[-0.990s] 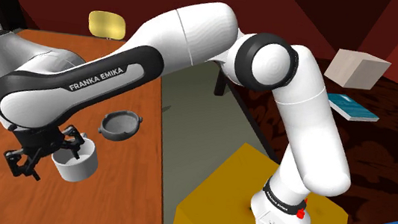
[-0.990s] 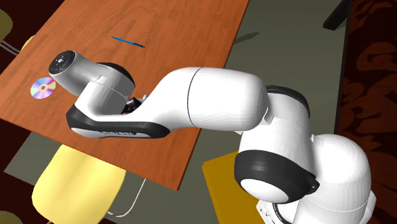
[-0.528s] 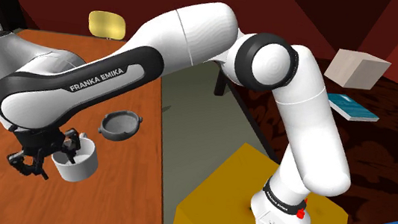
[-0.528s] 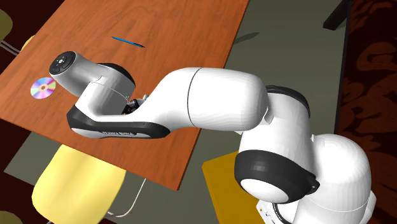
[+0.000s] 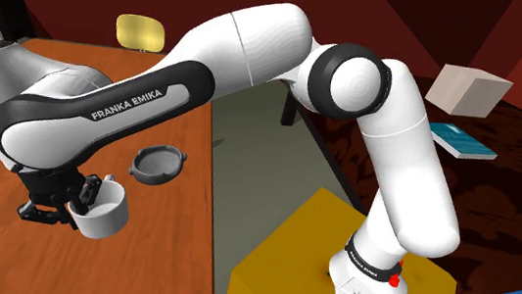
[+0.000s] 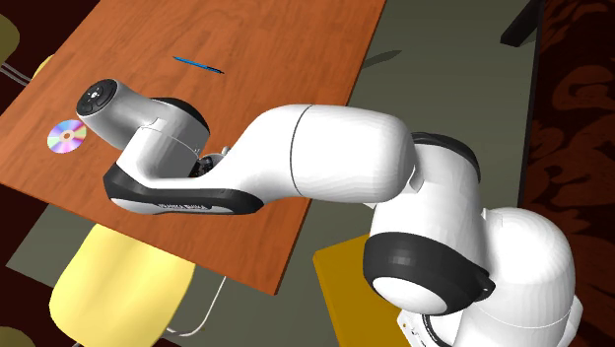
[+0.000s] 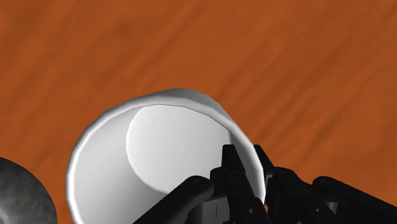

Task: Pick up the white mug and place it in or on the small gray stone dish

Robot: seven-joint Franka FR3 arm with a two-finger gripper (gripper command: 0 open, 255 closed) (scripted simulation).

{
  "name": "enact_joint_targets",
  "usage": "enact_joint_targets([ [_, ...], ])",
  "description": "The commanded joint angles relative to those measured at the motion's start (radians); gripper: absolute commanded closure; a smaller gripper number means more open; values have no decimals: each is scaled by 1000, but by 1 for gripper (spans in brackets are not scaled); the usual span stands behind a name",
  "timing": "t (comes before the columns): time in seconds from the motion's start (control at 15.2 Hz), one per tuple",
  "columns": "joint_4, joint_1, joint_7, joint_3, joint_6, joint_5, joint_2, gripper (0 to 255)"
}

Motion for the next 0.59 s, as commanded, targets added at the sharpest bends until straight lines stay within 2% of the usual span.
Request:
enact_joint_targets([
  [0.0,0,0,0,0,0,0,0,255],
  [0.53,58,2,-9,11,-87,16,-32,255],
])
